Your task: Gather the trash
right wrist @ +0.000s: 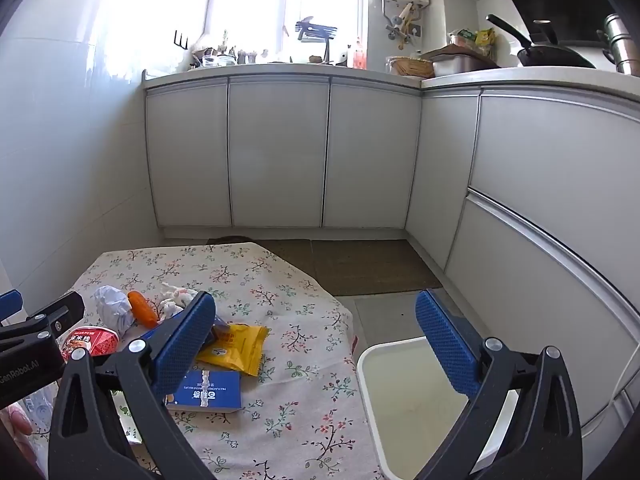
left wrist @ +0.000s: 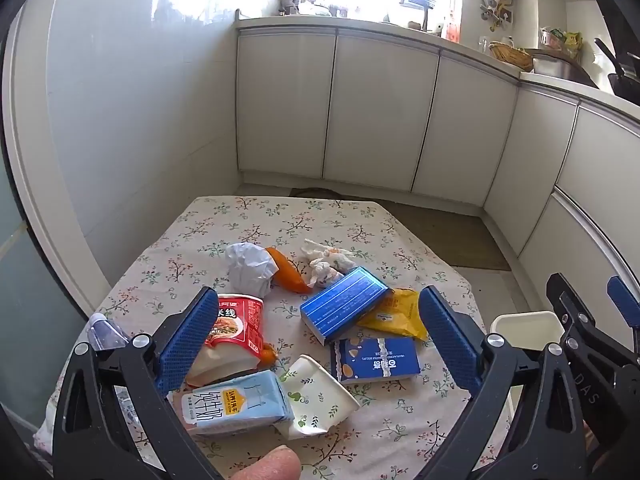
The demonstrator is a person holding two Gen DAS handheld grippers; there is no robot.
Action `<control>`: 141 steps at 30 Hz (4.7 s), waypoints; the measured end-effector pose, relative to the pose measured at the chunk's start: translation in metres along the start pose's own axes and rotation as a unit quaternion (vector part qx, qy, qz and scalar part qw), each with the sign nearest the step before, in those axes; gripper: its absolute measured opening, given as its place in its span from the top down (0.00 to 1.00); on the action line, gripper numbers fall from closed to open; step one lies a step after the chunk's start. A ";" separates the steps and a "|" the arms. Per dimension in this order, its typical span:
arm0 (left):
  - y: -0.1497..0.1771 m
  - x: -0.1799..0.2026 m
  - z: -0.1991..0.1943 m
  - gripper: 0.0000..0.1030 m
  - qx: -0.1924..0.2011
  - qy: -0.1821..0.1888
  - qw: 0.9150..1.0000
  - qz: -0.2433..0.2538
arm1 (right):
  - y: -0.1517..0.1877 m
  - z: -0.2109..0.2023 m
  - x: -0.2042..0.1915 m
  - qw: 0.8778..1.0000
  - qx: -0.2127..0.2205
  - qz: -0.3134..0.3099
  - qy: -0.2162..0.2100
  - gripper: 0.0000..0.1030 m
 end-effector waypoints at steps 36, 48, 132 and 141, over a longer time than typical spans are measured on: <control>0.003 0.003 0.002 0.07 -0.006 0.003 1.000 -0.006 | 0.001 0.001 0.003 1.000 -0.003 0.001 -0.002 0.05; 0.004 0.000 0.005 0.07 -0.010 0.003 1.000 -0.011 | 0.001 0.002 0.004 1.000 -0.003 0.001 -0.003 0.05; -0.019 -0.138 0.243 0.32 -0.278 0.013 0.947 -0.160 | 0.017 0.139 0.000 0.929 -0.310 0.089 -0.183 0.05; -0.039 -0.136 0.189 0.39 -0.217 0.043 0.959 -0.178 | 0.017 0.141 -0.016 0.931 -0.299 0.057 -0.202 0.05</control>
Point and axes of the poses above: each gripper's, at about its wrist camera, not at the fingertips, and z roughly the way its jaws point, x to its right, y to its underside, the point moved 1 cm from there along z, roughly the way its jaws point, and after that the axes turned 6 degrees about y, right-handed, at the moved point
